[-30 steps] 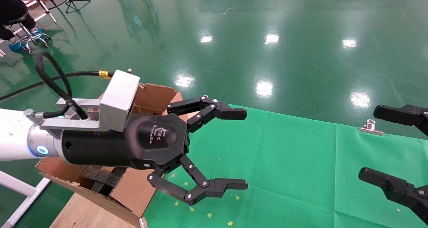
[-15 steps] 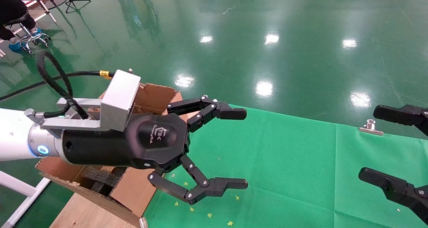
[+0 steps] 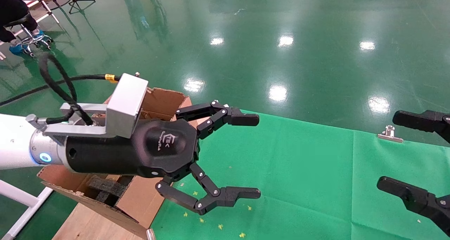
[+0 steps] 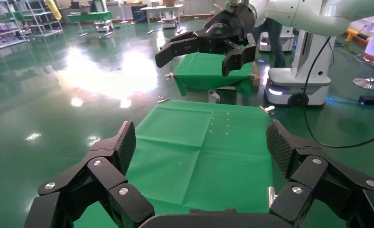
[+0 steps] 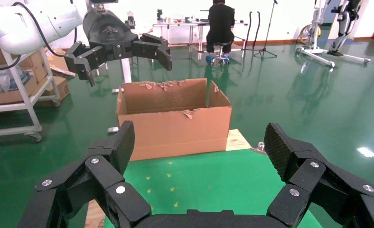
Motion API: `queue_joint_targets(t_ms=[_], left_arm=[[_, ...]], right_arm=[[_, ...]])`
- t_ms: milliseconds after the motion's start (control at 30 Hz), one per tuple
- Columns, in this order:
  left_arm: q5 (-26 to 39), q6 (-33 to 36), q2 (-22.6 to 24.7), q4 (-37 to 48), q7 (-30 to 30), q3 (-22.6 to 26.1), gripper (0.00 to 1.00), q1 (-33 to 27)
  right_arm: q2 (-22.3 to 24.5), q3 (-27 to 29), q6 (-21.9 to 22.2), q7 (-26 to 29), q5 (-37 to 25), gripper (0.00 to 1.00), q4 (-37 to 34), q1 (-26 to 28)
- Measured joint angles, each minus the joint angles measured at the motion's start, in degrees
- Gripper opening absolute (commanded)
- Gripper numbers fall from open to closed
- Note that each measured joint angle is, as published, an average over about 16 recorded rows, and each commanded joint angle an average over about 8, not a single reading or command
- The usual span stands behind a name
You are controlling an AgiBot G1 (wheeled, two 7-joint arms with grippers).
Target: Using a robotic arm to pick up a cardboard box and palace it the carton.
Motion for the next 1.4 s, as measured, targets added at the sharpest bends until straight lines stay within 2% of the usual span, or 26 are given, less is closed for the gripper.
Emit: queue_joint_targets(t_ms=[1400], left_arm=[[0.0,0.0,0.0,0.0,0.0,0.0,1.0,0.0]], right_arm=[[0.0,0.0,0.0,0.0,0.0,1.0,0.0,0.0]])
